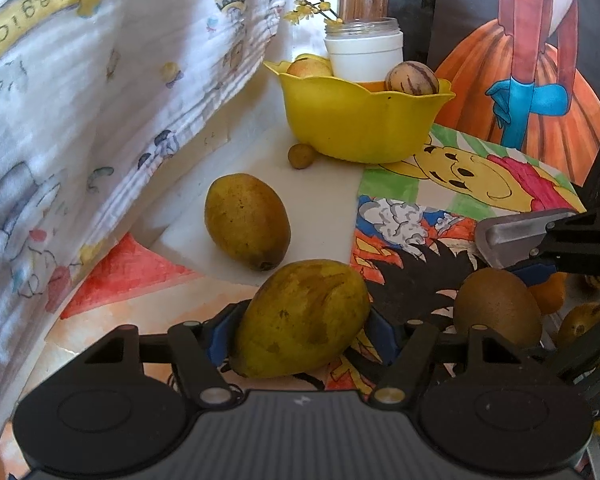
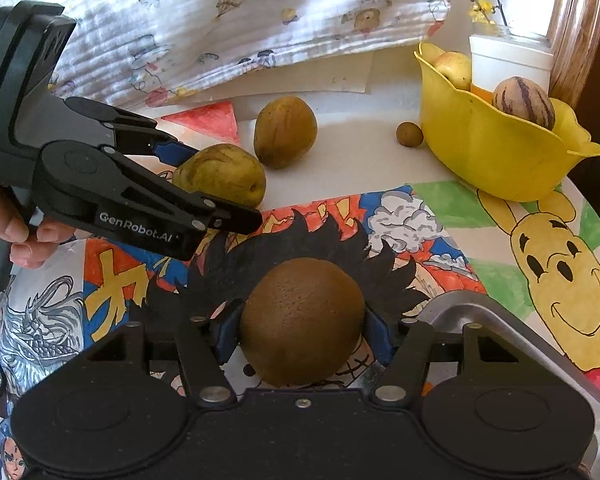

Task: Organize fruits
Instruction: 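Close the left tool on the pear while the right tool closes on the brown fruit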

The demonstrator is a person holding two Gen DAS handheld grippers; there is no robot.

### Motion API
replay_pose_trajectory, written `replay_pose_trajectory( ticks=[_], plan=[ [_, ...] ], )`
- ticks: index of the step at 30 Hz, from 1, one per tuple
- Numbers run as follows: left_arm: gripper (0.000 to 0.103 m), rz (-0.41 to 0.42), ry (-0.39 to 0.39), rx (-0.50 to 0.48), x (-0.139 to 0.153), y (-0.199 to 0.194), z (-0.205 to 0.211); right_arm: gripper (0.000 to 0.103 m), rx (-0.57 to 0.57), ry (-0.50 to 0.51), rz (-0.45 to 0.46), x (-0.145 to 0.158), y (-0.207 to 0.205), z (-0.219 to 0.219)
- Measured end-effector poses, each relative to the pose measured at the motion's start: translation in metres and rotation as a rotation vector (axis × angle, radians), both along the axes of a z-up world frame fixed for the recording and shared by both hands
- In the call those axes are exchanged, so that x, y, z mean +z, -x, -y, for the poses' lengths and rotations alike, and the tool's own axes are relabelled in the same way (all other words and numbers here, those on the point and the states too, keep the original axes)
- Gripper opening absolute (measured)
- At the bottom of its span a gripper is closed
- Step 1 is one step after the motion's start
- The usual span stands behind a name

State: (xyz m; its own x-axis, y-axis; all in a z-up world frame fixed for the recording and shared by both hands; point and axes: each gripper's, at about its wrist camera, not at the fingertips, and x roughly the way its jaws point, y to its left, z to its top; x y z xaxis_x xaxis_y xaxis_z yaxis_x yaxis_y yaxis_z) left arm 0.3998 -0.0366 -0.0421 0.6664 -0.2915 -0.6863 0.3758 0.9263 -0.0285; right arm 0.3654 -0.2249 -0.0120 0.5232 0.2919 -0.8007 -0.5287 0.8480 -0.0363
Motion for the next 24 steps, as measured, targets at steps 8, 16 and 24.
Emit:
replay_pose_trajectory(
  ticks=[8, 16, 24],
  plan=[
    [0.070, 0.018, -0.019, -0.011, 0.000, 0.003, 0.001, 0.063, -0.006, -0.020, -0.011, -0.001, -0.003, 0.002],
    [0.069, -0.001, 0.005, 0.036, 0.002, 0.007, 0.001, 0.062, -0.051, -0.023, 0.043, 0.003, 0.004, 0.006],
    [0.069, 0.018, 0.047, 0.065, 0.016, 0.023, -0.002, 0.062, -0.081, -0.064, 0.102, 0.011, 0.020, 0.010]
  ],
)
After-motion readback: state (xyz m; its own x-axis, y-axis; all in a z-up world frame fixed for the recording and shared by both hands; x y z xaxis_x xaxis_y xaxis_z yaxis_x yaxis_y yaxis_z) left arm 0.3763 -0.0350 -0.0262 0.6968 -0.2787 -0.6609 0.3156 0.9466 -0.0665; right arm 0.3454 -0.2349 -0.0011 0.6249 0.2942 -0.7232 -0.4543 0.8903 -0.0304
